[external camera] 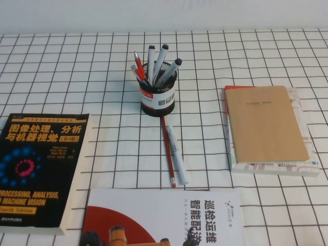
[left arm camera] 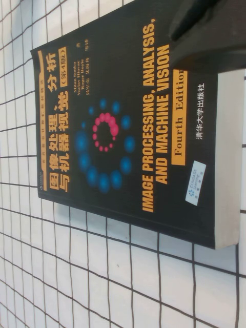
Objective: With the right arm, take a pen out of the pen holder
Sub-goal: 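Take a marker out of the pen holder and lay it on the table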
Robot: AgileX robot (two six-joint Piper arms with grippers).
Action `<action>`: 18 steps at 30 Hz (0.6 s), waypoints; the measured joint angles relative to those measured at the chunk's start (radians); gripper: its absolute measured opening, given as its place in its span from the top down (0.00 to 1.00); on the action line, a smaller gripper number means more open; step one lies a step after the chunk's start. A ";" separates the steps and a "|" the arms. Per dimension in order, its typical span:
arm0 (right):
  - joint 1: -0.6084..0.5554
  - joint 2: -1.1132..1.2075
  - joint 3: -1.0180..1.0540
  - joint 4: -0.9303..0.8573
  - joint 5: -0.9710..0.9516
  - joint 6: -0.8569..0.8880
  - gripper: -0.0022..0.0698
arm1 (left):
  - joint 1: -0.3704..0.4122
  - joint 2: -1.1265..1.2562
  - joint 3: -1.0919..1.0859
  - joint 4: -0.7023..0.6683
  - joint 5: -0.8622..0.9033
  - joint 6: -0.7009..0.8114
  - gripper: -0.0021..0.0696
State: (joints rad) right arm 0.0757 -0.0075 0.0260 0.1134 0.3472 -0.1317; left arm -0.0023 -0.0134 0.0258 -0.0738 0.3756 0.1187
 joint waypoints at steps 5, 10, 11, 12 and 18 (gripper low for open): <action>0.000 0.000 0.000 0.000 0.000 0.000 0.99 | 0.000 0.000 0.000 0.000 0.000 0.000 0.97; 0.000 0.000 0.000 0.000 0.000 0.000 0.99 | 0.000 0.000 0.000 0.000 0.000 0.000 0.97; 0.000 0.000 0.000 0.000 0.000 0.000 0.99 | 0.000 0.000 0.000 0.000 0.000 0.000 0.97; 0.000 0.000 0.000 0.000 0.000 0.000 0.99 | 0.000 0.000 0.000 0.000 0.000 0.000 0.97; 0.000 0.000 0.000 0.093 -0.058 0.000 0.99 | 0.000 0.000 0.000 0.000 0.000 0.000 0.97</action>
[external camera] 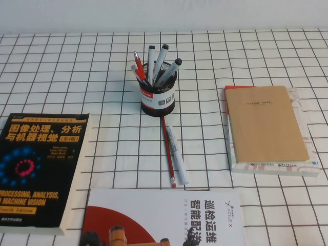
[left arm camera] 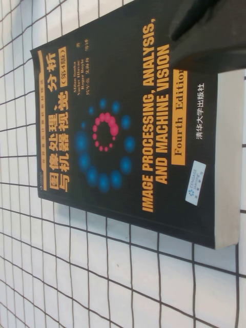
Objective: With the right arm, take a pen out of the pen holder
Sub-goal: 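Take a marker out of the pen holder and lay it on the table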
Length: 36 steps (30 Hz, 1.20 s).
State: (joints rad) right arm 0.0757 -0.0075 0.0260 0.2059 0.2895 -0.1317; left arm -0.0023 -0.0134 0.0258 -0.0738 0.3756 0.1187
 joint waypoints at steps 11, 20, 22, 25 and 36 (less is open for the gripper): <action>0.000 0.000 0.002 0.446 -0.179 0.000 0.99 | 0.000 0.000 0.000 0.000 0.000 0.000 0.97; 0.000 0.000 0.002 0.493 -0.213 0.000 0.99 | 0.000 0.000 0.000 0.000 0.000 0.000 0.97; 0.000 0.000 0.002 0.530 -0.225 0.000 0.99 | 0.000 0.000 0.000 0.000 0.000 0.000 0.97; 0.000 0.000 0.002 0.558 -0.220 0.000 0.99 | 0.000 0.000 0.000 0.000 0.000 0.000 0.97; 0.000 0.290 -0.265 0.513 0.085 0.000 0.99 | 0.000 0.000 0.000 0.000 0.000 0.000 0.97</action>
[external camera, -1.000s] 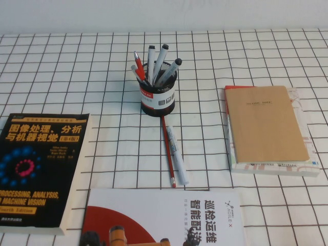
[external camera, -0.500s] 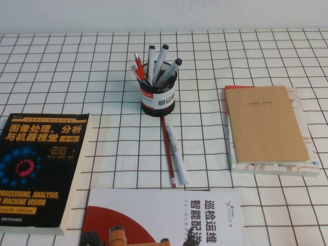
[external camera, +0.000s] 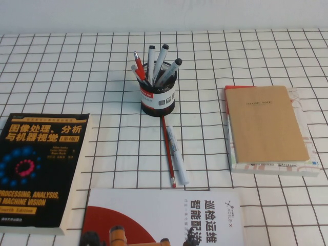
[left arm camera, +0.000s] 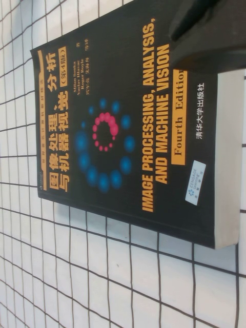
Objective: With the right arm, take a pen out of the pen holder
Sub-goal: 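Take a marker out of the pen holder and lay it on the table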
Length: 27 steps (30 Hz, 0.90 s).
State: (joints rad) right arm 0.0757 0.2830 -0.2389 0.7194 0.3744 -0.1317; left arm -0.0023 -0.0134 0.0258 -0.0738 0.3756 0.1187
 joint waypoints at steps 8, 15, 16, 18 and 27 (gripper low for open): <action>0.000 0.385 -0.212 -0.096 0.174 -0.050 0.99 | 0.000 0.000 0.000 0.000 0.000 0.000 0.97; 0.012 0.624 -0.341 -0.070 0.187 -0.155 0.99 | 0.000 0.000 0.000 0.000 0.000 0.000 0.97; 0.028 0.652 -0.356 -0.067 0.169 -0.164 0.99 | 0.000 0.000 0.000 0.000 0.000 0.000 0.97; 0.075 0.709 -0.390 -0.063 0.125 -0.171 0.99 | 0.000 0.000 0.000 0.000 0.000 0.000 0.97; 0.428 1.011 -0.578 -0.045 -0.203 -0.179 0.99 | 0.000 0.000 0.000 0.000 0.000 0.000 0.97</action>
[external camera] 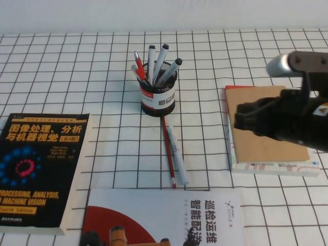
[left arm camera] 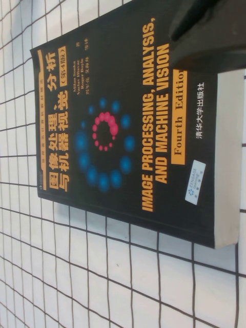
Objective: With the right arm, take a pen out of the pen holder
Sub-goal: 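Take a marker out of the pen holder and lay it on the table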
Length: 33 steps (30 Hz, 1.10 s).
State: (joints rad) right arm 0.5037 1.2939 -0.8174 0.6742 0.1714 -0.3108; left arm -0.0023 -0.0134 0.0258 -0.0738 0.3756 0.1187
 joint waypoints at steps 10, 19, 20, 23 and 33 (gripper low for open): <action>0.192 0.294 -0.056 -0.117 -0.579 0.088 0.61 | 0.000 0.000 0.000 0.000 0.000 0.000 0.97; 0.200 0.517 -0.079 -0.372 -1.020 0.405 0.46 | 0.000 0.000 0.000 0.000 0.000 0.000 0.97; 0.200 0.542 -0.092 -0.382 -1.032 0.410 0.46 | 0.000 0.000 0.000 0.000 0.000 0.000 0.97; 0.200 0.607 -0.136 -0.426 -1.062 0.417 0.45 | 0.000 0.000 0.000 0.000 0.000 0.000 0.97; 0.196 0.755 -0.275 -0.437 -1.138 0.419 0.45 | 0.000 0.000 0.000 0.000 0.000 0.000 0.97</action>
State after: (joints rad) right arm 0.7001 2.0491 -1.0929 0.2377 -0.9664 0.1079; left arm -0.0023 -0.0134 0.0258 -0.0738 0.3756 0.1187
